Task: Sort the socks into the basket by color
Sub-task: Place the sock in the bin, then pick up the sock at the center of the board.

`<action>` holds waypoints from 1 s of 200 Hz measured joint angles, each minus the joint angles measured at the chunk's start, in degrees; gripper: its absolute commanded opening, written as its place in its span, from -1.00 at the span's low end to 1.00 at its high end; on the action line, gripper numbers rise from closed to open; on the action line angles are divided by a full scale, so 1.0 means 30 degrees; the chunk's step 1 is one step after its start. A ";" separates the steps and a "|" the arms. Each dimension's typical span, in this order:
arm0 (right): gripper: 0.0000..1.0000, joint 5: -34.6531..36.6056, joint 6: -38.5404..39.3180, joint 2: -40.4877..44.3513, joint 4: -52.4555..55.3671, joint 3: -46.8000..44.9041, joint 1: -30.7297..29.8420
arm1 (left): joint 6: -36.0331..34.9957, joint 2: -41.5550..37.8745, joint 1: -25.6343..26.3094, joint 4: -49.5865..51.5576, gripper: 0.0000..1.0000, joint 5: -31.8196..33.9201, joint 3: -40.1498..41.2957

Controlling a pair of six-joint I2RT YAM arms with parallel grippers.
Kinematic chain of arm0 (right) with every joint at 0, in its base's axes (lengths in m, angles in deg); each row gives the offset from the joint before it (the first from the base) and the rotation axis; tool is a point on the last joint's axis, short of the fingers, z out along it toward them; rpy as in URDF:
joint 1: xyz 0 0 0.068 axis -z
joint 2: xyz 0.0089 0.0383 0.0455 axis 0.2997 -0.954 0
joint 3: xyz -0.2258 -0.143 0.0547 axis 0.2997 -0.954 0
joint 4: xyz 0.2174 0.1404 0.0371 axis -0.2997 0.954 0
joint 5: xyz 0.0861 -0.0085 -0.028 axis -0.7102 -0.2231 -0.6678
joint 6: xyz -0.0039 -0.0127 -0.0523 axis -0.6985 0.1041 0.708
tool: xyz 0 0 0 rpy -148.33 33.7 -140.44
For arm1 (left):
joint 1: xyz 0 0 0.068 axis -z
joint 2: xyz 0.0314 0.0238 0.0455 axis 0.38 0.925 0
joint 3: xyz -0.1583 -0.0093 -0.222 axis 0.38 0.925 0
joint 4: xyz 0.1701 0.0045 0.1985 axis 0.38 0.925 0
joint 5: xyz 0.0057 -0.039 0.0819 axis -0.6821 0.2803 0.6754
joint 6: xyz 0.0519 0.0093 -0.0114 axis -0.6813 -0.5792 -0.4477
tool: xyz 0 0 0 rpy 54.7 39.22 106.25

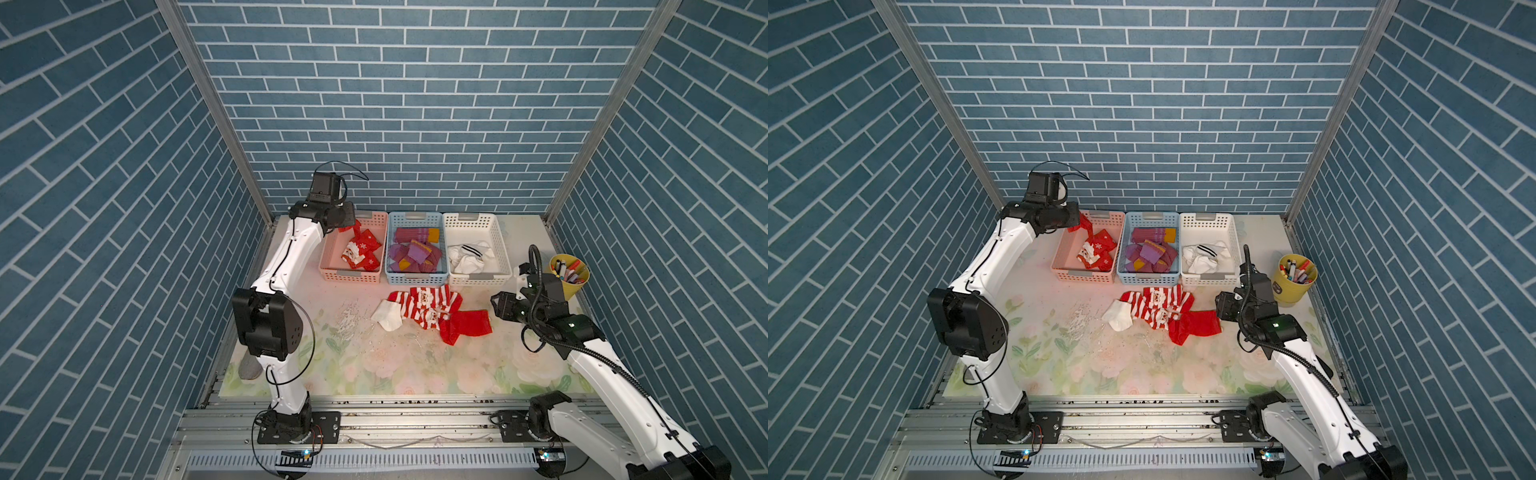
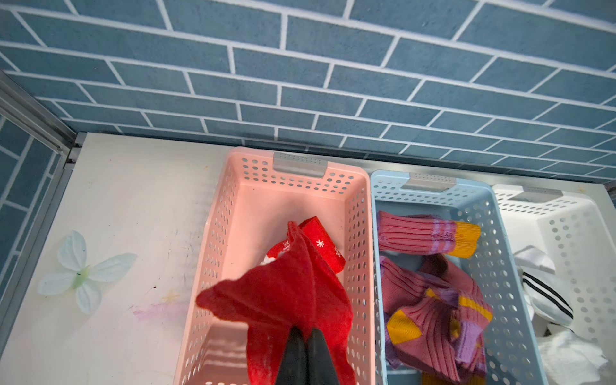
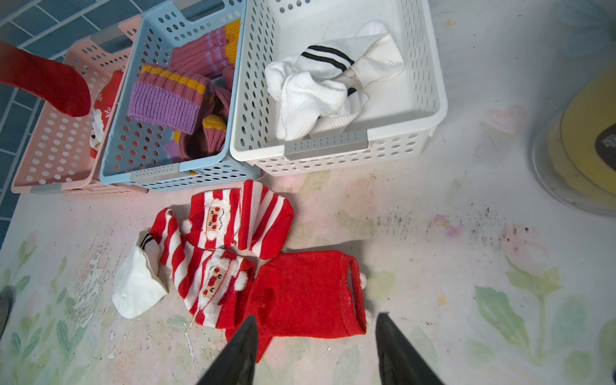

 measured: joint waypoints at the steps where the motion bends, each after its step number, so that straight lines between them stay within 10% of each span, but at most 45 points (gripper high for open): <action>1: 0.14 0.0000 0.0000 0.0000 0.0000 0.0000 0.0000 | 0.0022 0.0022 -0.0007 -0.0007 -1.00 -0.0007 0.0000; 69: 0.15 -0.0007 0.0000 0.0015 0.0102 0.0000 0.0000 | 0.1421 0.0488 -0.0117 -0.0714 -0.32 0.0204 0.1734; 200: 0.17 -0.0124 0.0000 -0.0437 0.0175 -0.0058 0.0000 | 0.1836 -0.1661 0.0117 -0.1574 -0.19 -0.0124 0.5880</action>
